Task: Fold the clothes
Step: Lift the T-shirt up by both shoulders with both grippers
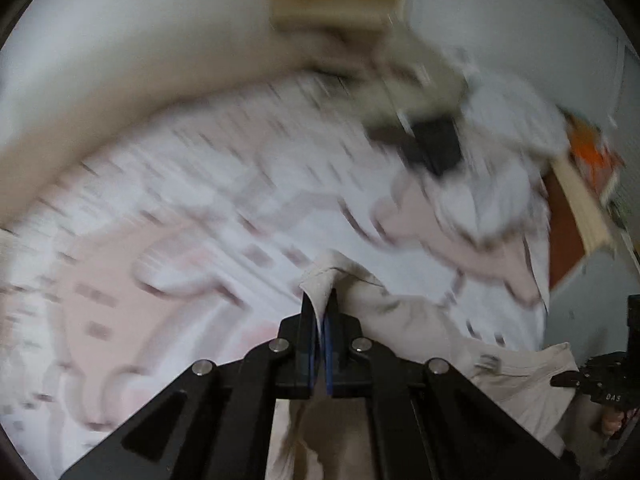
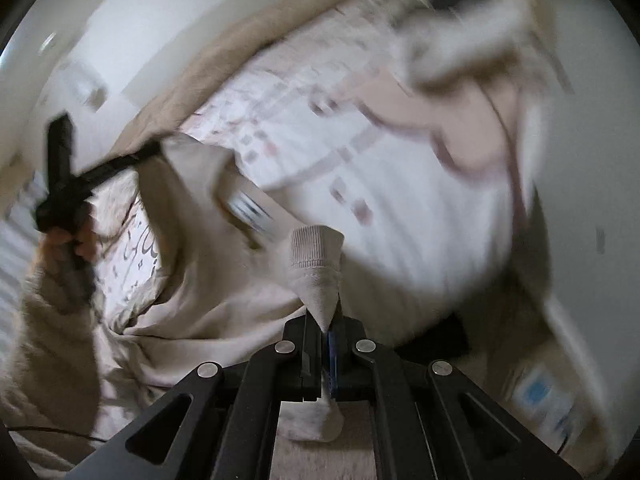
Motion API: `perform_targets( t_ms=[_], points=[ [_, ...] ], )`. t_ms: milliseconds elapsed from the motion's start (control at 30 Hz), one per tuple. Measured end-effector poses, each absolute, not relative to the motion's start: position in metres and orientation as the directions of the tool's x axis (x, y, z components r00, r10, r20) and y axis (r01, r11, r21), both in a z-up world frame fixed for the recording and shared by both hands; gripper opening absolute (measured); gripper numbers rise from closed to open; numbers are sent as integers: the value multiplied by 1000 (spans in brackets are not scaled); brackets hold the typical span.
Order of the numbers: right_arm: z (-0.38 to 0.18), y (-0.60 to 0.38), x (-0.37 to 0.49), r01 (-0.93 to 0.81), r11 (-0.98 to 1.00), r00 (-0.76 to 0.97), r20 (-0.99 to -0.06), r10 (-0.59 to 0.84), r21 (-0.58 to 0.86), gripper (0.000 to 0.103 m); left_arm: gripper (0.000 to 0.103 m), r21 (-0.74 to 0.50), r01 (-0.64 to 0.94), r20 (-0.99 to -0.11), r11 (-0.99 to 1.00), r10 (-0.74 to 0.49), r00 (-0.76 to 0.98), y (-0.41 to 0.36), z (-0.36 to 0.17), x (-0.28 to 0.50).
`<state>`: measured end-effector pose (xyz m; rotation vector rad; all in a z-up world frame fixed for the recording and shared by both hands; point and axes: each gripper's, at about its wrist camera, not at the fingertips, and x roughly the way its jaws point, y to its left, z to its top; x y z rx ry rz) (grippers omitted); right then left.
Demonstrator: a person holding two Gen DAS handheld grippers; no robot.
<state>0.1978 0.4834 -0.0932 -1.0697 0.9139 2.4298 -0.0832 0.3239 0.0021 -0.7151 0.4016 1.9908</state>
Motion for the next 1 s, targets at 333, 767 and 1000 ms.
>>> perform_targets(
  t_ms=[333,767,1000],
  points=[
    [93,411,93,-291,-949,-886,-341,315,-122,3,4,241,-543,-84,-805,540,-838,139,220,-11],
    [370,298,164,-393,-859,-891,366,268,-329,3,4,209,-197,457,-958,273,-847,1,412,162],
    [416,278,206,-510,-771,-816,497,295,-380,3,4,219,-140,504,-966,235,-831,-8,437,190]
  ],
)
